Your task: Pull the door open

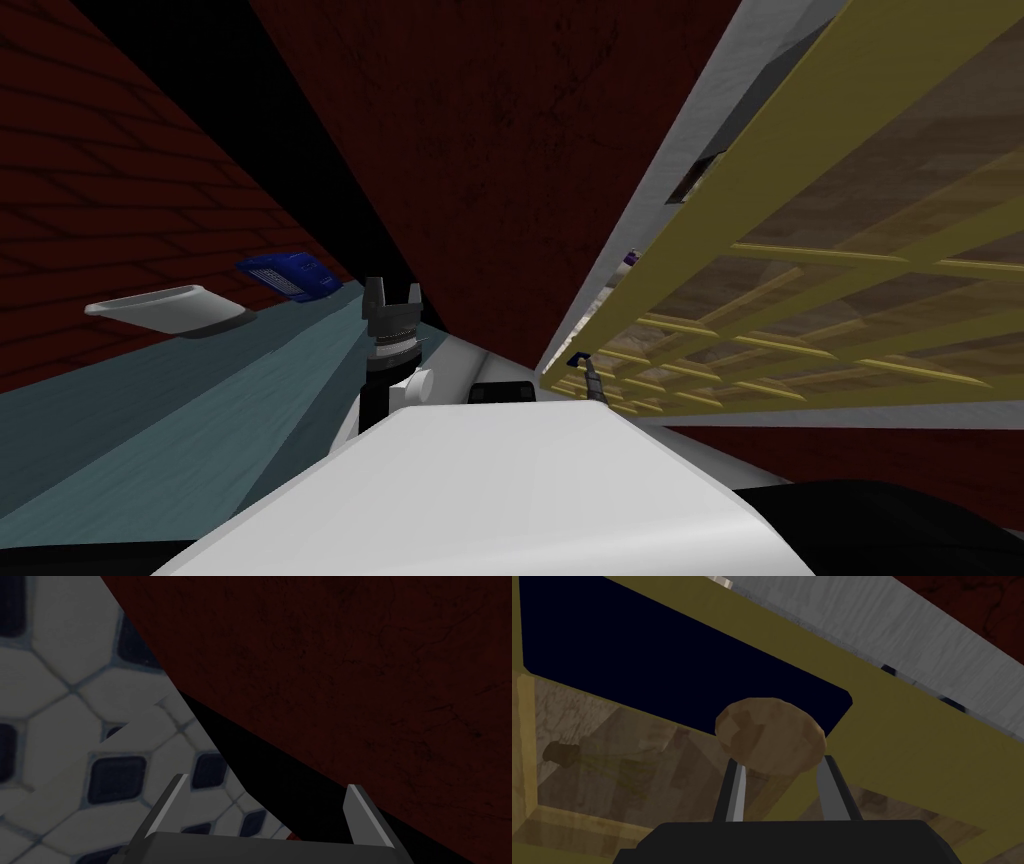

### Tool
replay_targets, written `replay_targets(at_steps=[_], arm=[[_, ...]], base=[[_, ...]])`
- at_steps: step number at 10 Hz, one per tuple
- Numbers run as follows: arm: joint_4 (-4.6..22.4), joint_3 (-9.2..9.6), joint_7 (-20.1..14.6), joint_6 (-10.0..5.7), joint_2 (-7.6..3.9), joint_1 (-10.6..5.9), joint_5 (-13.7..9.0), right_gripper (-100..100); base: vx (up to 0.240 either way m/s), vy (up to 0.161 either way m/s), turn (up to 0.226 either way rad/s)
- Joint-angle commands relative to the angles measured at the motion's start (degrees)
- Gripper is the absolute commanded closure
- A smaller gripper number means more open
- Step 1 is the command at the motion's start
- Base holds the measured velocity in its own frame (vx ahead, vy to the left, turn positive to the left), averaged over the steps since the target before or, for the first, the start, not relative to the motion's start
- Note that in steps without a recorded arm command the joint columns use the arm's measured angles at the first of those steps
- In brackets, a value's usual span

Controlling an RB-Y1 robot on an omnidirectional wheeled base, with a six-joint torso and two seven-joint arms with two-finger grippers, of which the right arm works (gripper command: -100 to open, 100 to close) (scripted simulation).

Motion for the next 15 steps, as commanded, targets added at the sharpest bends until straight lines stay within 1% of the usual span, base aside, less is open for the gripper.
replay_targets(at_steps=[1,2,3,4,5,6,7,8,9,10,11,12,13,14,15], arm=[[-1.1,1.73,-2.9,0.14,0.29,-0.25,-0.9,100],[-1.3,2.54,-4.3,0.10,0.13,-0.43,-2.1,100],[-1.3,2.54,-5.3,0.10,0.13,-0.43,-2.1,100],[-1.5,3.35,-7.2,0.06,-0.03,-0.61,-3.2,100],[-1.5,3.35,-7.7,0.06,-0.03,-0.61,-3.2,100],[-1.7,4.16,-9.8,0.02,-0.20,-0.79,-4.4,100],[-1.7,4.16,-10.1,0.02,-0.20,-0.79,-4.4,100],[-1.9,5.00,-12.3,-0.01,-0.36,-0.97,-5.5,100],[-1.9,5.00,-12.5,-0.01,-0.36,-0.97,-5.5,100],[-2.1,5.83,-14.9,-0.05,-0.53,-1.16,-6.7,100],[-2.3,6.67,-16.5,-0.09,-0.70,-1.34,-7.9,100],[-2.3,6.67,-17.3,-0.09,-0.70,-1.34,-7.9,100],[-2.5,7.50,-19.0,-0.13,-0.87,-1.52,-9.1,100],[-2.5,7.50,-19.7,-0.13,-0.87,-1.52,-9.1,100],[-2.7,8.33,-21.8,-0.17,-1.03,-1.71,-10.2,100]], base=[[-0.047,-0.009,0.044],[-0.079,-0.011,0.050],[-0.059,-0.007,0.018],[-0.059,-0.008,0.046],[-0.048,-0.006,0.020],[-0.053,-0.004,0.022],[-0.042,-0.015,0.015],[-0.043,-0.017,0.066],[-0.034,-0.010,0.031],[-0.046,-0.005,0.014],[-0.085,-0.017,0.039],[-0.064,-0.020,0.043],[-0.050,-0.008,0.054],[-0.041,-0.004,0.017],[-0.041,-0.011,0.024]])
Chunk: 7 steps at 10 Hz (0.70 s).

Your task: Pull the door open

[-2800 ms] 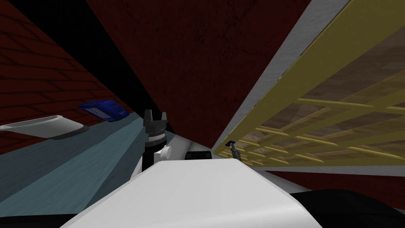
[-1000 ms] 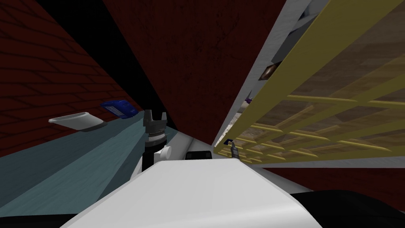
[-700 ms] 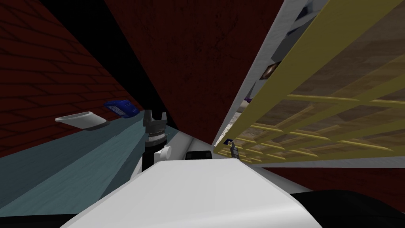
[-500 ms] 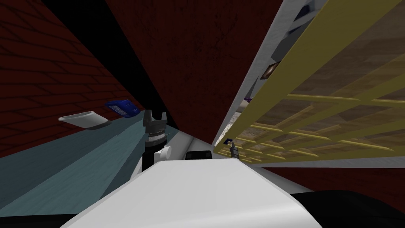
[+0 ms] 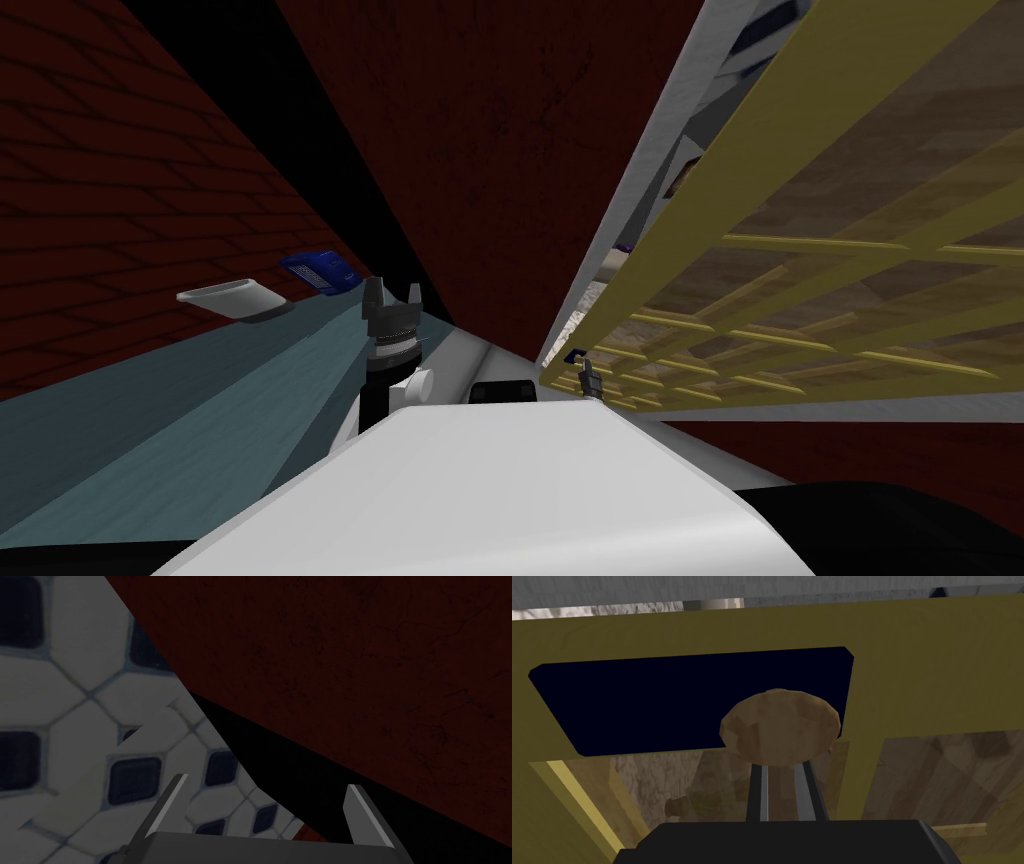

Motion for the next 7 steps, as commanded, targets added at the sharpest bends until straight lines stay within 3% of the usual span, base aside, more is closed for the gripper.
replay_targets(at_steps=[1,3,7], arm=[[-1.6,2.22,-2.9,-0.37,0.50,-0.85,-1.2,100],[-1.6,2.22,-3.8,-0.37,0.50,-0.85,-1.2,100],[-2.2,4.72,-10.3,-0.48,0.01,-1.40,-4.7,100]], base=[[-0.064,-0.023,0.055],[-0.042,-0.006,0.019],[-0.044,-0.014,0.043]])
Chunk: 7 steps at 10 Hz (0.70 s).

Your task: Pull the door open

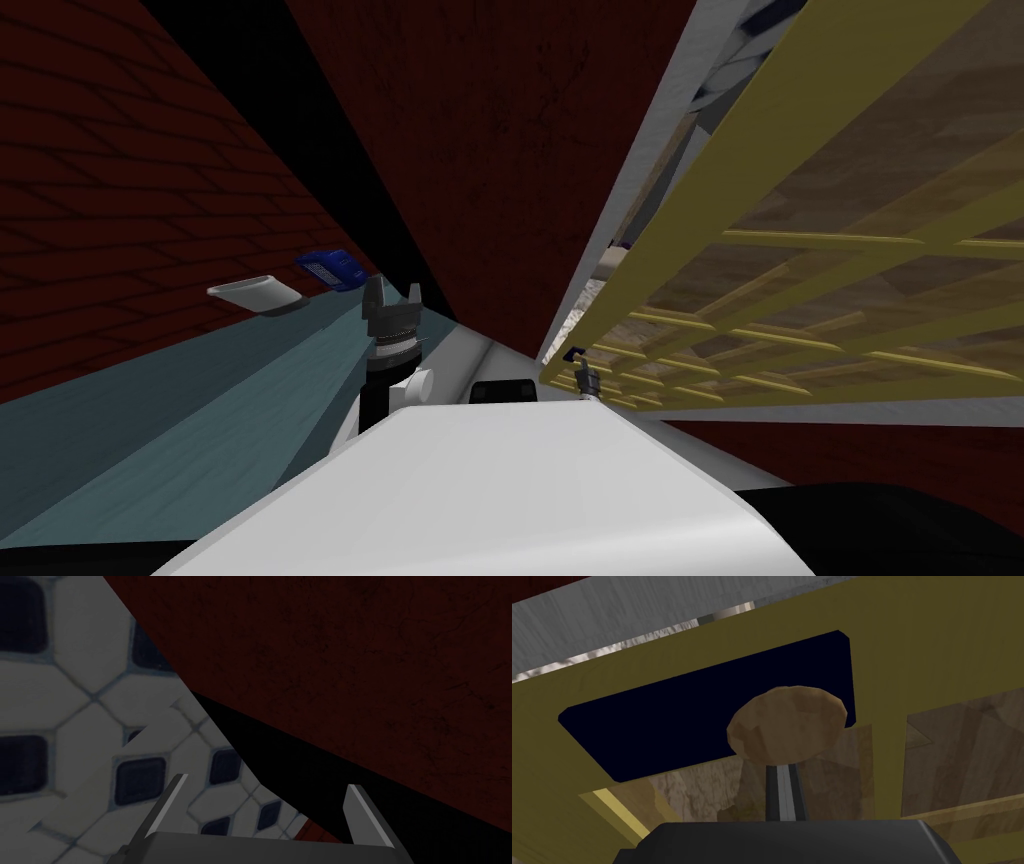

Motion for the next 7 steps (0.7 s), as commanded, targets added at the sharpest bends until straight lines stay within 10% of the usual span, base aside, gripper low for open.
replay_targets(at_steps=[1,7], arm=[[-0.1,0.56,-2.3,-0.10,-0.10,-0.18,-1.0,-100],[-0.6,2.65,-10.7,-0.46,-0.48,-0.87,-4.6,-100]], base=[[-0.058,-0.033,0.031],[-0.061,-0.009,0.030]])
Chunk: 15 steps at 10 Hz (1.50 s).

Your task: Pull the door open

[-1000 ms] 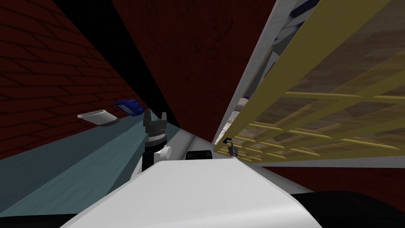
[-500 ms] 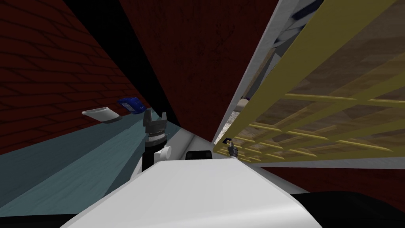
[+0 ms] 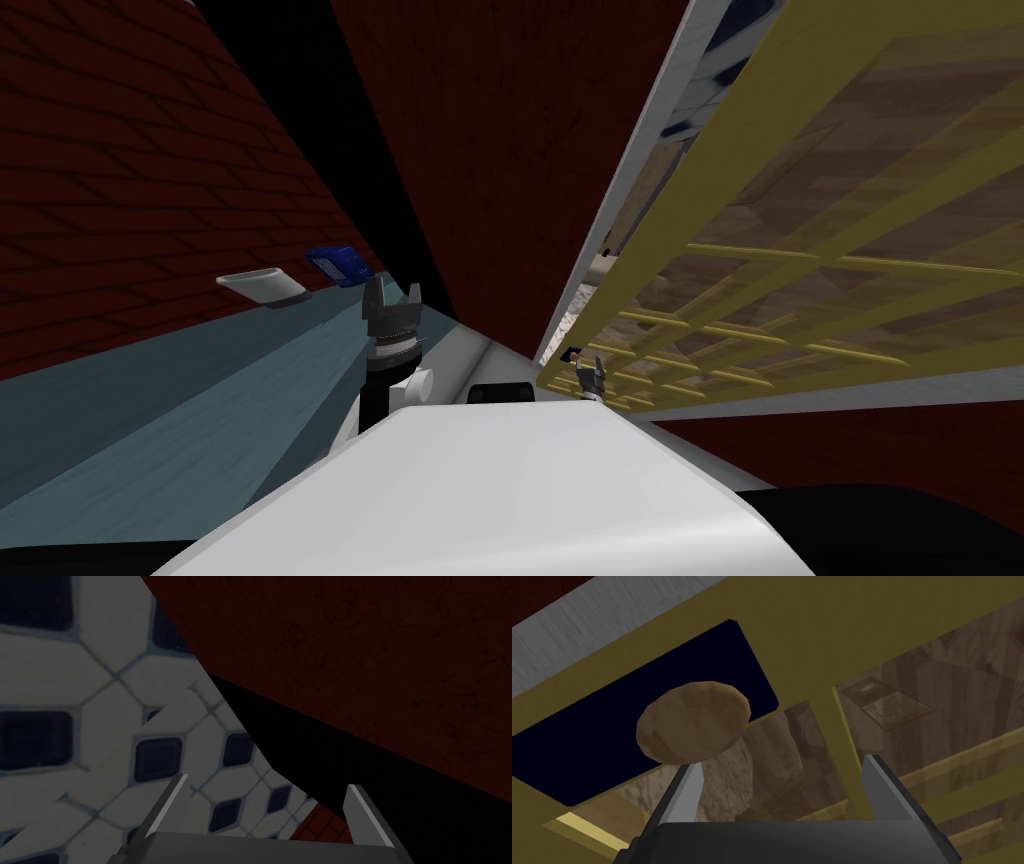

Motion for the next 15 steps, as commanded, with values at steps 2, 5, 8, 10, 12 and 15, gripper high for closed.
replay_targets(at_steps=[2,5,8,10,12,15], arm=[[-0.7,2.22,-3.4,0.50,0.83,-0.25,-0.9,-100],[-0.9,2.80,-5.7,0.40,0.72,-0.44,-1.9,-100],[-1.0,3.45,-8.0,0.28,0.60,-0.65,-3.1,-100],[-1.0,3.45,-8.0,0.28,0.60,-0.65,-3.1,-100],[-1.2,4.10,-10.3,0.17,0.48,-0.87,-4.2,-100],[-1.3,4.79,-12.6,0.05,0.36,-1.09,-5.4,-100]], base=[[-0.036,-0.009,0.030],[-0.055,-0.003,0.044],[0.000,0.000,0.003],[-0.035,-0.007,0.026],[-0.042,0.003,0.023],[-0.035,-0.007,0.039]])
